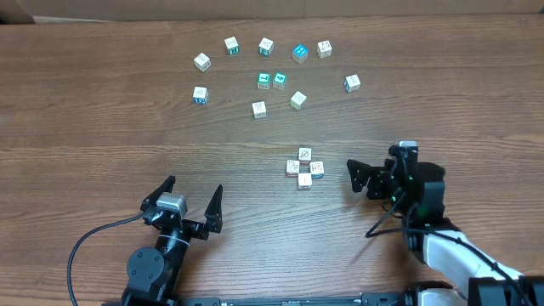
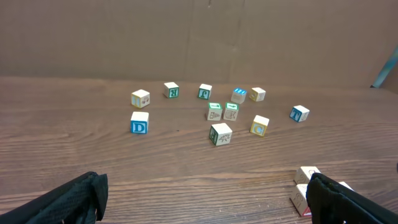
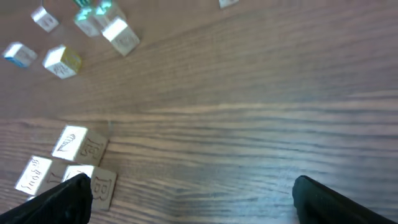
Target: Form a circle
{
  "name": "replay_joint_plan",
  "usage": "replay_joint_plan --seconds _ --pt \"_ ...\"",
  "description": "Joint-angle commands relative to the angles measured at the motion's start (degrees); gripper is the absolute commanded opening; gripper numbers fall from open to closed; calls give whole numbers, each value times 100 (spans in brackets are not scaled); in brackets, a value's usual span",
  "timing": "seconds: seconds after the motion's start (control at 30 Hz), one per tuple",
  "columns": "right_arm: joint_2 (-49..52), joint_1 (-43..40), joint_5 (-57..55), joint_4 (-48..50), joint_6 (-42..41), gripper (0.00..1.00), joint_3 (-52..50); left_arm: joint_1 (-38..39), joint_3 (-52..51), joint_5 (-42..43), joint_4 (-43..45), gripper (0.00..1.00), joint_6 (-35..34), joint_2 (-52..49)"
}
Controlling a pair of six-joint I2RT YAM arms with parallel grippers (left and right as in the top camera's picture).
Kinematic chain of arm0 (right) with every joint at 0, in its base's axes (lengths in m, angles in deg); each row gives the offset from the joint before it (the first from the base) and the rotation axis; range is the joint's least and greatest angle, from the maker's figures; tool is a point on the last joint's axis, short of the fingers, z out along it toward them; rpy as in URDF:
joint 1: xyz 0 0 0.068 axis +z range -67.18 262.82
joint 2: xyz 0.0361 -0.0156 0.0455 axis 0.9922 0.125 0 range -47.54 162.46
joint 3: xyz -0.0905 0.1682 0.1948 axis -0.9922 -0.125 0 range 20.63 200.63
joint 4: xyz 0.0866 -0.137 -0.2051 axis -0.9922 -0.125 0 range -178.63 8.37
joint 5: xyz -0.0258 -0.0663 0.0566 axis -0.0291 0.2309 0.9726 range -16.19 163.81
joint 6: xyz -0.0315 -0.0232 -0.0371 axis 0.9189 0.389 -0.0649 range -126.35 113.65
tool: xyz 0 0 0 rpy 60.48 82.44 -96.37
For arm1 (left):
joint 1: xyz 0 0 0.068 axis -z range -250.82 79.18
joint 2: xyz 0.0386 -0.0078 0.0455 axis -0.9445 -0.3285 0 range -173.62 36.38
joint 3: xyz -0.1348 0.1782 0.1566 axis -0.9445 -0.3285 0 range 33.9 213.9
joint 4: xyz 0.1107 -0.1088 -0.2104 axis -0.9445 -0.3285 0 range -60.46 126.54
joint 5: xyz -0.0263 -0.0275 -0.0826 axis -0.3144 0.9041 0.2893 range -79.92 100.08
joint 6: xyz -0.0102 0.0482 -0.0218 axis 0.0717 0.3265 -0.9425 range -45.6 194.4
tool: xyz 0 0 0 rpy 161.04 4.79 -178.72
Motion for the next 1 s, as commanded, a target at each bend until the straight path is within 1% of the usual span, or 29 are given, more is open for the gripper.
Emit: replay_joint_plan --seconds 0.0,0.07,0.53,0.77,0.97 --pt "-310 -63 192 337 55 100 -352 -33 -17 83 -7 99 -42 66" --pt "-494 -63 195 452 138 100 -501 -33 -17 83 -7 100 -42 66" --pt "-1985 -63 155 448 459 100 -1318 -33 -17 83 -7 100 -42 66" --pt "-2933 -63 39 -404 479 100 -1311 -33 -17 83 -7 100 -39 66" --pt "-3576 -63 -17 -896 498 100 -1311 -33 -17 83 -7 99 -42 66"
